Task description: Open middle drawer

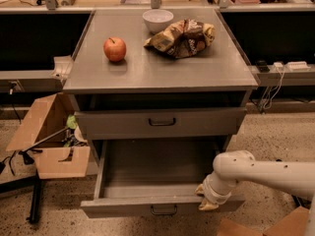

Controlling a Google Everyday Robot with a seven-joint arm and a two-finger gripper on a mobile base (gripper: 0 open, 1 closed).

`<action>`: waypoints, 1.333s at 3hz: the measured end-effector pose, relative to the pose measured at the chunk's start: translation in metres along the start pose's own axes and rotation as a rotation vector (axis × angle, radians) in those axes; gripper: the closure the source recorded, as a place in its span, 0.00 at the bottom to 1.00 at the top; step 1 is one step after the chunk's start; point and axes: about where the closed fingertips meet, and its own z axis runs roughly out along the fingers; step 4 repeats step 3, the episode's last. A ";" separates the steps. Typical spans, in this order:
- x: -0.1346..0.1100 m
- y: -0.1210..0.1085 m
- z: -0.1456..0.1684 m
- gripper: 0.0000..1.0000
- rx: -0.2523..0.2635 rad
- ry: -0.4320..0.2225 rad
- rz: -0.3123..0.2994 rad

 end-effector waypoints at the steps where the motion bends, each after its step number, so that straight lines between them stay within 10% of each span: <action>1: 0.002 0.009 0.002 0.05 -0.006 -0.007 0.004; 4: 0.001 0.009 0.002 0.00 -0.006 -0.007 0.004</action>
Offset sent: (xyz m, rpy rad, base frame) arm -0.0093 -0.0018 -0.0015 0.0064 0.0070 -0.0026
